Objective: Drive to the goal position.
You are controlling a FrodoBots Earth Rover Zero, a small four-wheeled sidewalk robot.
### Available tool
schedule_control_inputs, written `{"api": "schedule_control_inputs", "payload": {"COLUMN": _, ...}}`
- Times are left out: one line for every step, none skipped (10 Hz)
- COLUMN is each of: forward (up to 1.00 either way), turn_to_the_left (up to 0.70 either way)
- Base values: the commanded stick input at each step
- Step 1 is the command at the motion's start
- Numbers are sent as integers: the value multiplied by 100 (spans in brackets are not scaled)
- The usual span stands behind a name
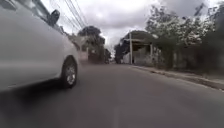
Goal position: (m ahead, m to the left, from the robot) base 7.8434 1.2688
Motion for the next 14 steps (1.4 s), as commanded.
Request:
{"api": "schedule_control_inputs", "payload": {"forward": 100, "turn_to_the_left": 0}}
{"api": "schedule_control_inputs", "payload": {"forward": 100, "turn_to_the_left": 0}}
{"api": "schedule_control_inputs", "payload": {"forward": 100, "turn_to_the_left": 0}}
{"api": "schedule_control_inputs", "payload": {"forward": 100, "turn_to_the_left": 0}}
{"api": "schedule_control_inputs", "payload": {"forward": 100, "turn_to_the_left": 0}}
{"api": "schedule_control_inputs", "payload": {"forward": 100, "turn_to_the_left": 0}}
{"api": "schedule_control_inputs", "payload": {"forward": 100, "turn_to_the_left": 0}}
{"api": "schedule_control_inputs", "payload": {"forward": 100, "turn_to_the_left": 0}}
{"api": "schedule_control_inputs", "payload": {"forward": 100, "turn_to_the_left": 0}}
{"api": "schedule_control_inputs", "payload": {"forward": 100, "turn_to_the_left": 0}}
{"api": "schedule_control_inputs", "payload": {"forward": 100, "turn_to_the_left": 0}}
{"api": "schedule_control_inputs", "payload": {"forward": 100, "turn_to_the_left": 0}}
{"api": "schedule_control_inputs", "payload": {"forward": 100, "turn_to_the_left": 0}}
{"api": "schedule_control_inputs", "payload": {"forward": 100, "turn_to_the_left": 0}}
